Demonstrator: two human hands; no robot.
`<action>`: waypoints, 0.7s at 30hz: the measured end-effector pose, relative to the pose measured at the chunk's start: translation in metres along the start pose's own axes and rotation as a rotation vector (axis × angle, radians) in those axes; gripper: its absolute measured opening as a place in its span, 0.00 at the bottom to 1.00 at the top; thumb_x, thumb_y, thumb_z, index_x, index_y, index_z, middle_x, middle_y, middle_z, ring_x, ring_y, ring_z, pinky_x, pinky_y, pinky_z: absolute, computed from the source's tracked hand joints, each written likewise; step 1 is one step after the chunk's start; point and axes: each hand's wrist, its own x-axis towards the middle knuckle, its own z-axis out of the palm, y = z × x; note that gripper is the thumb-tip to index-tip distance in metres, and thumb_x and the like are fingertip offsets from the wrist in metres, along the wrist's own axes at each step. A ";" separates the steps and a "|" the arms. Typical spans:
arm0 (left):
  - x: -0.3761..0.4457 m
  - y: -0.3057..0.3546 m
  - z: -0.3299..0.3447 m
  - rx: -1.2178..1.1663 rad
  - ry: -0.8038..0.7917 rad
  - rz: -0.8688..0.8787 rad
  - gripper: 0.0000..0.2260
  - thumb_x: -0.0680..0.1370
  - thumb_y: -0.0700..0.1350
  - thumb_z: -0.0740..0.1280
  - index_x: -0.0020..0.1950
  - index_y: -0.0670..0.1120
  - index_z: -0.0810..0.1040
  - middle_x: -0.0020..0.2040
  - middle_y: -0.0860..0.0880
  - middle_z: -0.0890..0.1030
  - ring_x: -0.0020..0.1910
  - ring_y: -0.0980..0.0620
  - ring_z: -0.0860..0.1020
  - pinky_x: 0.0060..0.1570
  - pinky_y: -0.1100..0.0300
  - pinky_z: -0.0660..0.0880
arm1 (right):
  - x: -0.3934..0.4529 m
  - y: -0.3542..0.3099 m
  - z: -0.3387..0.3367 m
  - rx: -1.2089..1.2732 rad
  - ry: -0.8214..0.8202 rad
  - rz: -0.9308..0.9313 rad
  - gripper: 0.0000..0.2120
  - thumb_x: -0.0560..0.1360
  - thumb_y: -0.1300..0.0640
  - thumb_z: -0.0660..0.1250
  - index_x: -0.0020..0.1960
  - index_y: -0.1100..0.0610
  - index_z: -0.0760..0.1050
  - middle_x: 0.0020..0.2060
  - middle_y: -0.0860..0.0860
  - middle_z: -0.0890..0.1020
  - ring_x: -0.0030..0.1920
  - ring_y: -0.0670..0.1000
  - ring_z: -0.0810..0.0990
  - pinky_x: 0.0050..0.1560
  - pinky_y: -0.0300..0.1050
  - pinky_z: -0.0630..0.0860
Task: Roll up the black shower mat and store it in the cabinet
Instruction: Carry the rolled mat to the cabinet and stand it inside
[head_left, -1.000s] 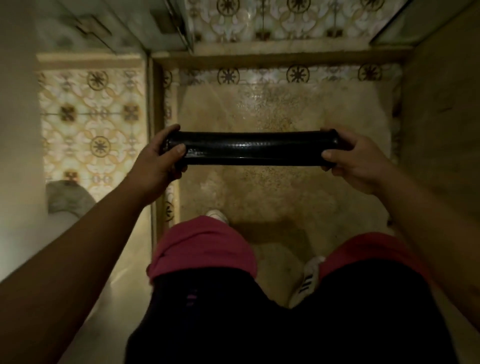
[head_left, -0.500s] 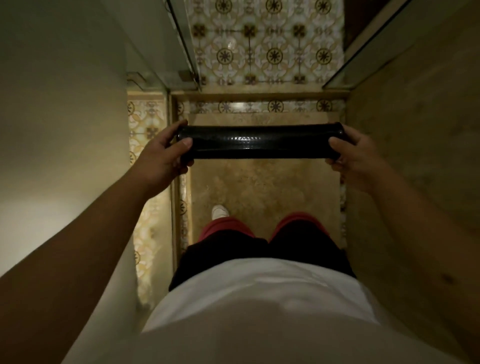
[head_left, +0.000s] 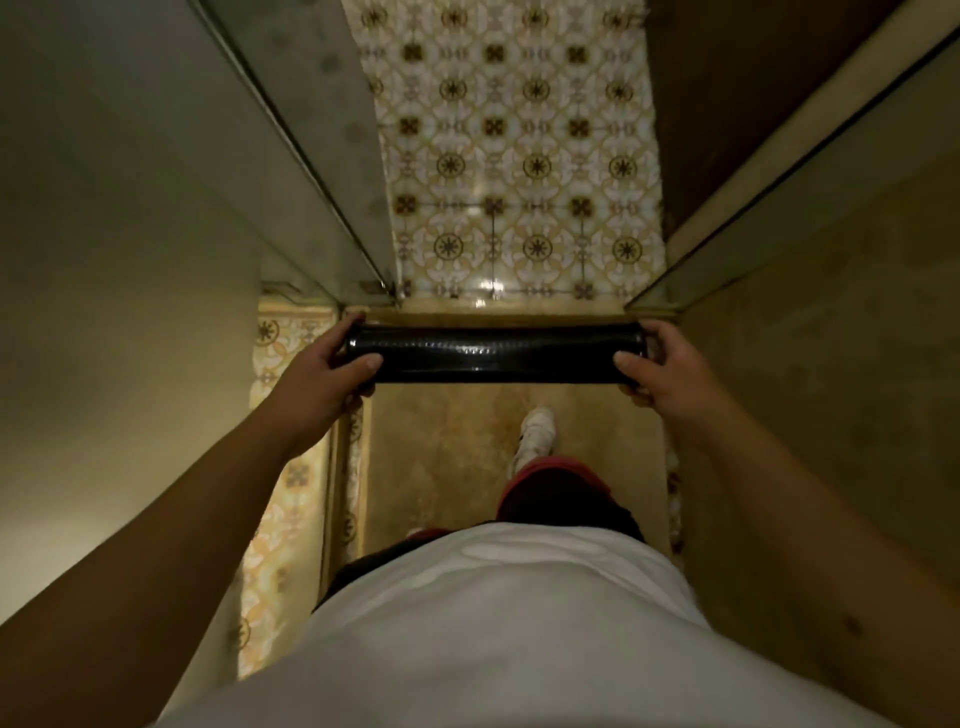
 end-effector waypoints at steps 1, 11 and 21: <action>0.007 0.009 0.006 -0.003 0.019 -0.002 0.26 0.77 0.39 0.68 0.72 0.56 0.68 0.53 0.45 0.78 0.38 0.49 0.75 0.36 0.53 0.68 | 0.014 -0.010 -0.007 -0.015 -0.021 -0.010 0.16 0.72 0.55 0.73 0.52 0.36 0.73 0.41 0.44 0.83 0.34 0.47 0.81 0.29 0.39 0.75; 0.087 0.101 0.061 0.008 0.157 0.038 0.25 0.75 0.41 0.70 0.69 0.58 0.71 0.50 0.50 0.79 0.37 0.50 0.76 0.37 0.54 0.71 | 0.134 -0.106 -0.068 -0.057 -0.090 -0.020 0.18 0.73 0.59 0.72 0.58 0.45 0.71 0.48 0.51 0.81 0.45 0.56 0.82 0.48 0.62 0.78; 0.271 0.201 0.057 0.031 0.102 0.045 0.27 0.75 0.44 0.72 0.71 0.59 0.69 0.54 0.50 0.79 0.35 0.56 0.79 0.30 0.64 0.74 | 0.286 -0.195 -0.083 -0.003 -0.001 0.019 0.23 0.73 0.60 0.71 0.64 0.51 0.67 0.45 0.48 0.81 0.36 0.49 0.79 0.32 0.42 0.74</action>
